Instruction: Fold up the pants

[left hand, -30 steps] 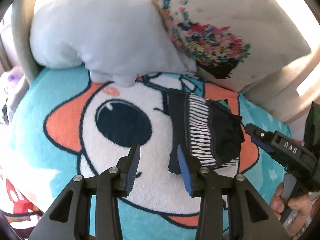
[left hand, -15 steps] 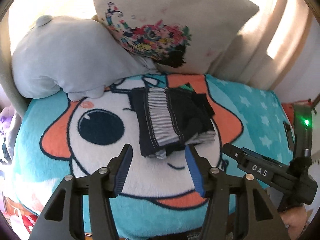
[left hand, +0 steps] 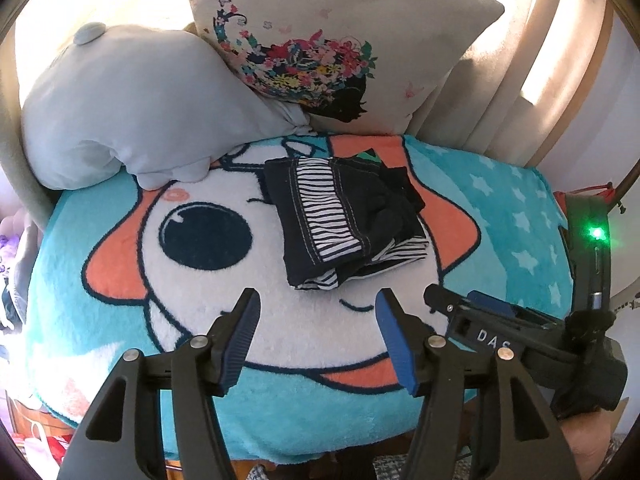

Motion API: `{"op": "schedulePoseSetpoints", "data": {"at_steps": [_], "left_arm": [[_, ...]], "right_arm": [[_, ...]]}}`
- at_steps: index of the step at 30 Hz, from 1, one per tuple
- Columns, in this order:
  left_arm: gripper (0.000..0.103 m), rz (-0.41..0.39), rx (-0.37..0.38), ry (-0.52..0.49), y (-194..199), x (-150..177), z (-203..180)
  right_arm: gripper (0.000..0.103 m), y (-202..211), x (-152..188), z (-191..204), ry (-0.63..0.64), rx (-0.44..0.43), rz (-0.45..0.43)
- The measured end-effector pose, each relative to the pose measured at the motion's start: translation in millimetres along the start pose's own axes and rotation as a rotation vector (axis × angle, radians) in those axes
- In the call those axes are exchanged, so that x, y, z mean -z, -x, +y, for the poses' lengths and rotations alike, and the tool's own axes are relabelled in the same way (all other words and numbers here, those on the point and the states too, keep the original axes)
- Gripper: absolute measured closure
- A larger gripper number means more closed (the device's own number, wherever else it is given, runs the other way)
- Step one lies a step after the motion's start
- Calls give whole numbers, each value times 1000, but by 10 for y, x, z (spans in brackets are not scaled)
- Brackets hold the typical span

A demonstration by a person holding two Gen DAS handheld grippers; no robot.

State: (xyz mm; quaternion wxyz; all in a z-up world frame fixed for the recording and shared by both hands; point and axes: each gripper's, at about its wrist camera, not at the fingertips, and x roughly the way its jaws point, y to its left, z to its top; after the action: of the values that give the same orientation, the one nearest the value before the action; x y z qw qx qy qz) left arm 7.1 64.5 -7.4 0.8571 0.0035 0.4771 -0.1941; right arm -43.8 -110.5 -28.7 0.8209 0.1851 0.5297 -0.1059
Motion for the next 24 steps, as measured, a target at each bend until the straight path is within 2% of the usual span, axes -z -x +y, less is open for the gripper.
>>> {"op": "schedulePoseSetpoints", "data": {"at_steps": [11,24], "left_arm": [[44,9,-6,34,-12,-20,140],[44,17,-23,49,-79,-38,101]], "right_arm": [[37,-68,-35,198,40,-1,22],[37,-102,-109,174,48,-3,33]]}}
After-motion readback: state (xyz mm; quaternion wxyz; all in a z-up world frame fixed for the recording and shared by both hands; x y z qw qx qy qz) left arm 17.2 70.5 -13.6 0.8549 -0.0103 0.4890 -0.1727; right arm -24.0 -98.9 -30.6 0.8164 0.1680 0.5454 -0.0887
